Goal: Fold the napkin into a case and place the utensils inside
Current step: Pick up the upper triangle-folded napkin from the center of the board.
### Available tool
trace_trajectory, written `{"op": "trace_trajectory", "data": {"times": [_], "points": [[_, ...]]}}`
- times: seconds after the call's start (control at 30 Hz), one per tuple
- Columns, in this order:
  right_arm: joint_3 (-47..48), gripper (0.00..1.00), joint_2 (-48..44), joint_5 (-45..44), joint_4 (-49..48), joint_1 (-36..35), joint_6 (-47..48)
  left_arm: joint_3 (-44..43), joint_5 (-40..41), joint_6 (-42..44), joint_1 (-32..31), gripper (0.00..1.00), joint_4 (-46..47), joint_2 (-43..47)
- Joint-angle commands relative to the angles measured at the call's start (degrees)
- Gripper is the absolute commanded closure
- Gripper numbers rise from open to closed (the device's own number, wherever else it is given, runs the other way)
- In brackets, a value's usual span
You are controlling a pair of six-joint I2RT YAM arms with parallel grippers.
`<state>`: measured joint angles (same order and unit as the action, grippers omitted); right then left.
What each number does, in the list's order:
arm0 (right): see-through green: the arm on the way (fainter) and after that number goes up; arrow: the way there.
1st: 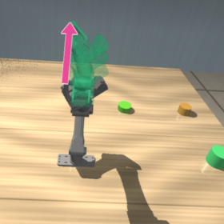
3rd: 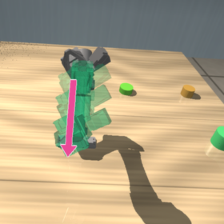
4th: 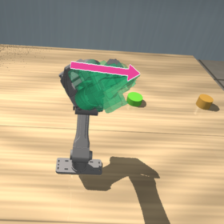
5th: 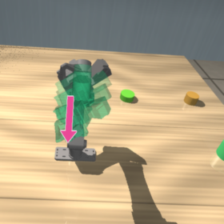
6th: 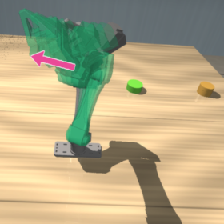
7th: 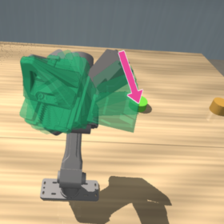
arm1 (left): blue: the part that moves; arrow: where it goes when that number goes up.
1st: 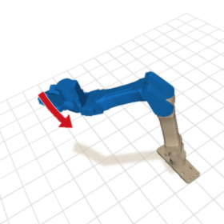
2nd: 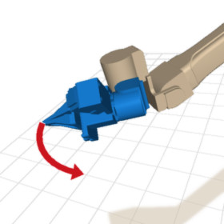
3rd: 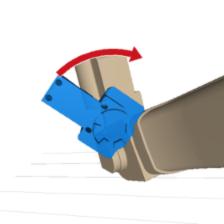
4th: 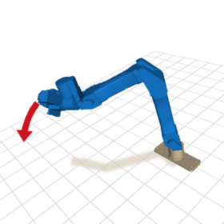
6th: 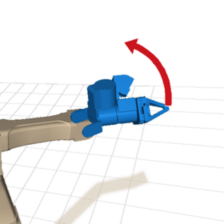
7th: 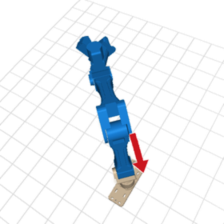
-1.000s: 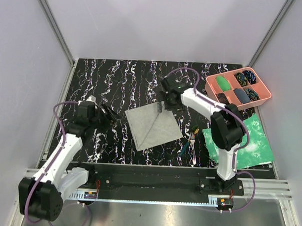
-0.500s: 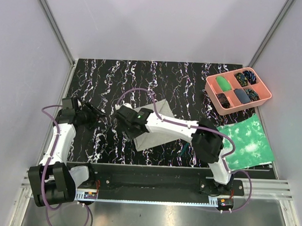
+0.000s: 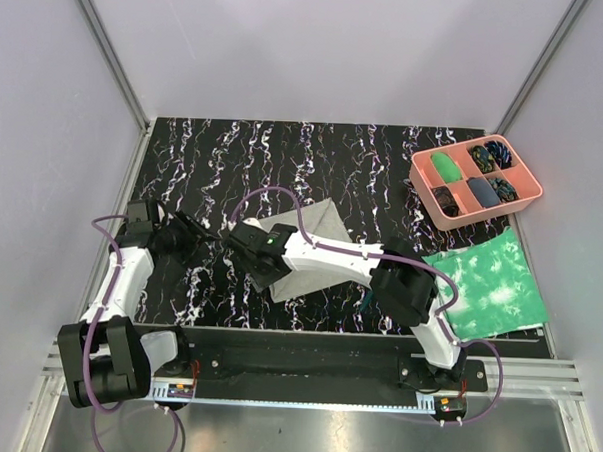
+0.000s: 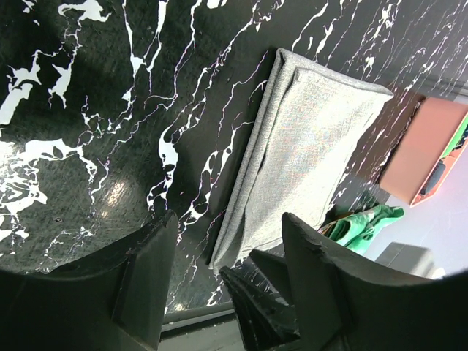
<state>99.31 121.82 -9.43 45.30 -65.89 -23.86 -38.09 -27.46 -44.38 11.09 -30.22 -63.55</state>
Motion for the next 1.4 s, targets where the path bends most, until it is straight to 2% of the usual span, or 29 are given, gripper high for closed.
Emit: {"op": "trace_trajectory", "data": {"times": [0.0, 0.37, 0.5, 0.63, 0.7, 0.83, 1.03, 1.2, 1.3, 1.37], "points": [[0.0, 0.5, 0.5, 0.1, 0.2, -0.9, -0.1, -0.4, -2.2, 1.0, 0.4, 0.39, 1.7, -0.1], [-4.9, 0.54, 0.8, 0.2, -2.1, -1.0, 0.3, -0.8, -2.3, 1.6, 0.5, 0.38, 1.7, -0.9], [-6.7, 0.55, 1.1, 1.3, -3.5, -1.0, 0.3, -1.4, -2.2, 2.0, 0.5, 0.32, 1.7, -2.0], [-8.3, 0.52, 2.0, 2.4, -4.7, -1.1, 0.6, -2.7, -3.4, 2.7, 0.5, 0.28, 2.0, -5.1], [-7.6, 0.52, 2.4, 0.0, -2.9, -1.3, 0.4, -3.4, -4.5, 3.2, 0.5, 0.27, 2.0, -6.1], [-6.2, 0.37, -0.4, -3.4, -0.4, -1.3, 0.7, -3.5, -4.6, 3.8, 0.5, 0.27, 2.2, -7.5], [-3.5, 0.33, -3.6, -3.7, 2.5, -1.4, 1.1, -2.3, -5.3, 3.5, 0.5, 0.28, 3.1, -8.4], [-2.4, 0.35, -2.7, -4.1, 2.6, -1.4, 1.7, -1.9, -5.3, 3.3, 0.5, 0.28, 3.4, -8.1], [-1.1, 0.45, -1.0, -3.8, 2.9, -1.3, 2.0, -1.7, -5.1, 3.3, 0.6, 0.28, 3.4, -7.7], [-0.7, 0.46, -0.7, -3.6, 3.0, -1.3, 2.0, -1.6, -5.2, 3.4, 0.6, 0.28, 3.3, -7.6]]}}
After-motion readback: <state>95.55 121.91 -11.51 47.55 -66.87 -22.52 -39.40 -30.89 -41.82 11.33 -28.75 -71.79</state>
